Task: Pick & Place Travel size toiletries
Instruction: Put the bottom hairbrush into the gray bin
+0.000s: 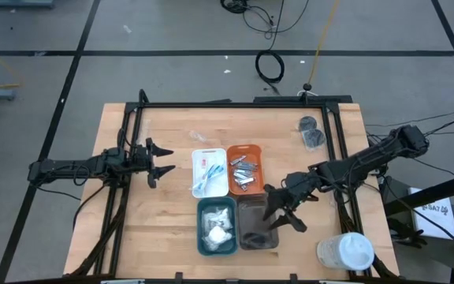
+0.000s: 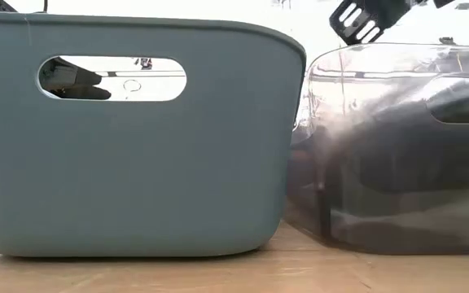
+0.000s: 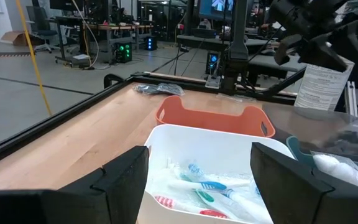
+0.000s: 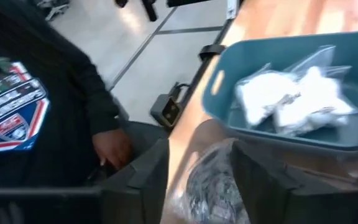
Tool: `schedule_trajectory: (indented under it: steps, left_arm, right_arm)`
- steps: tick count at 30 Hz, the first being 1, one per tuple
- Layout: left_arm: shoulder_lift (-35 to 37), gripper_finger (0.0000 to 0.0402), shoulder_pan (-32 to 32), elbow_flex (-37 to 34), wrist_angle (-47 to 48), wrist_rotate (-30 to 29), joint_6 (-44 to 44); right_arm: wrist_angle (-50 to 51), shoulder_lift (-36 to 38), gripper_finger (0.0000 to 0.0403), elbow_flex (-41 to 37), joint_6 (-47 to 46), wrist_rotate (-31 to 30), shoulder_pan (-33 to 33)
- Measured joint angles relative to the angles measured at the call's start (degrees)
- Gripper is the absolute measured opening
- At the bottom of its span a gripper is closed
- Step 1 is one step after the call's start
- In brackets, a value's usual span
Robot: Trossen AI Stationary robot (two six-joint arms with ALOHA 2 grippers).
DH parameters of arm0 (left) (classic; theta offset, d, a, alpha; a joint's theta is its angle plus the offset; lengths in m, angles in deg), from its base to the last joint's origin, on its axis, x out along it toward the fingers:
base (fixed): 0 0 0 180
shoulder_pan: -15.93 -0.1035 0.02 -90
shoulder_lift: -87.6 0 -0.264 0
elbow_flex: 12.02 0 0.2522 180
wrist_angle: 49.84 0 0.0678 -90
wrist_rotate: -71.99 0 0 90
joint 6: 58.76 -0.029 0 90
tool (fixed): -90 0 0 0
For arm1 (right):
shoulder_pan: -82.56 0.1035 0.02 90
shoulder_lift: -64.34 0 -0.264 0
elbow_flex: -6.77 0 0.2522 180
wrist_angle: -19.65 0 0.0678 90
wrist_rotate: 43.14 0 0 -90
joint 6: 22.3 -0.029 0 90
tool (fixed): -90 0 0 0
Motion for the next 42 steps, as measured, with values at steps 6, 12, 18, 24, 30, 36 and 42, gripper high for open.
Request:
schedule_trajectory:
  steps: [6, 12, 18, 24, 30, 36, 42]
  left_arm:
    - [0.0, 0.0274, 0.0, 0.0, -0.01, 0.0, -0.01]
    - [0.0, 0.0274, 0.0, 0.0, 0.0, 0.0, 0.0]
    - [-0.01, 0.0273, 0.0, 0.01, -0.01, 0.0, -0.01]
    - [0.0, 0.0274, 0.01, 0.0, -0.01, 0.0, 0.01]
    - [0.0, 0.0274, 0.0, 0.0, -0.01, 0.0, -0.01]
    - [0.0, 0.0274, 0.0, 0.0, -0.01, 0.01, 0.0]
    - [0.0, 0.0274, 0.02, 0.02, -0.01, 0.0, 0.01]
  right_arm:
    - [0.93, 0.46, 0.0191, 0.0, 0.34, -0.39, -5.1]
    - [9.84, 4.01, 0.0178, 0.0, 4.22, -9.2, -15.14]
    - [23.15, 6.46, 0.0148, 0.0, 1.01, -39.94, -28.84]
    - [41.88, 2.05, 0.0116, 0.0, -3.41, -43.41, -44.36]
    - [42.31, -5.49, 0.0151, 0.0, 2.55, -37.6, -53.16]
    - [39.66, -14.01, 0.0237, 0.0, 6.48, -39.72, -57.26]
    - [39.21, -17.62, 0.0307, 0.0, 5.52, -46.45, -59.91]
